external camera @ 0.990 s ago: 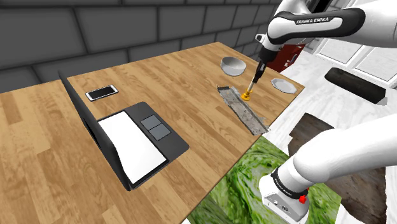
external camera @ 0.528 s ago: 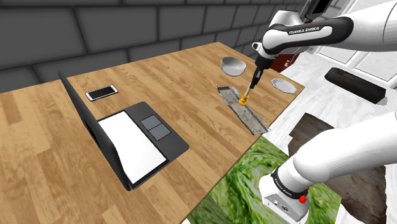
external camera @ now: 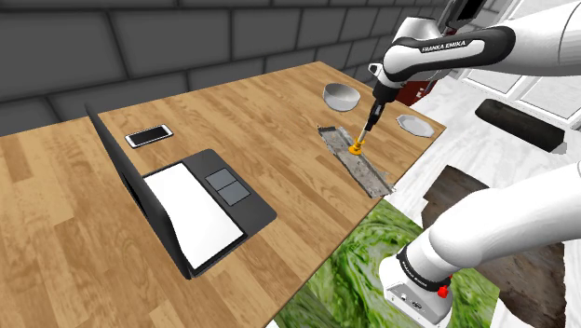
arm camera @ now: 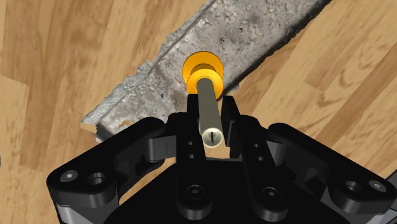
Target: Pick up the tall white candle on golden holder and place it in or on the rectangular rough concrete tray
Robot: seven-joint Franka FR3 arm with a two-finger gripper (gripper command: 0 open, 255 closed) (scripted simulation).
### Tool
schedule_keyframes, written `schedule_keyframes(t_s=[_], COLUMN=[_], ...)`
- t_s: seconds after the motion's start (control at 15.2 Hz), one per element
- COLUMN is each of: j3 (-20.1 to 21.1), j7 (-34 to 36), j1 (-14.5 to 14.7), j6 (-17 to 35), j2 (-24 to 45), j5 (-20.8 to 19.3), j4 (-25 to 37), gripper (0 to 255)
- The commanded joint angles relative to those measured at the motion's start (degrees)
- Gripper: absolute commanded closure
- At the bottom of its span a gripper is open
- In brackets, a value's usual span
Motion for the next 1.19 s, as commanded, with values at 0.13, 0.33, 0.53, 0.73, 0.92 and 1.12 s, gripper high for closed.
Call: schedule_keyframes(t_s=[0.13,0.33,0.53,0.73,0.92,1.12], j3=[0.00,0.00,0.58,0.73,0.73,0.73], j7=[0.00,0.00,0.16,0.19,0.19,0.19], j1=[0.00,0.00,0.06,0.08,0.08,0.08], j6=[0.01,0.01,-6.12,-7.70,-7.70,-7.70], j2=[0.00,0.00,-1.92,-2.30,-2.28,-2.28], j5=[0.00,0.00,0.02,0.05,0.05,0.05], j4=[0.00,0.00,4.23,5.43,5.44,5.44], gripper=[0,0,0,0,0,0])
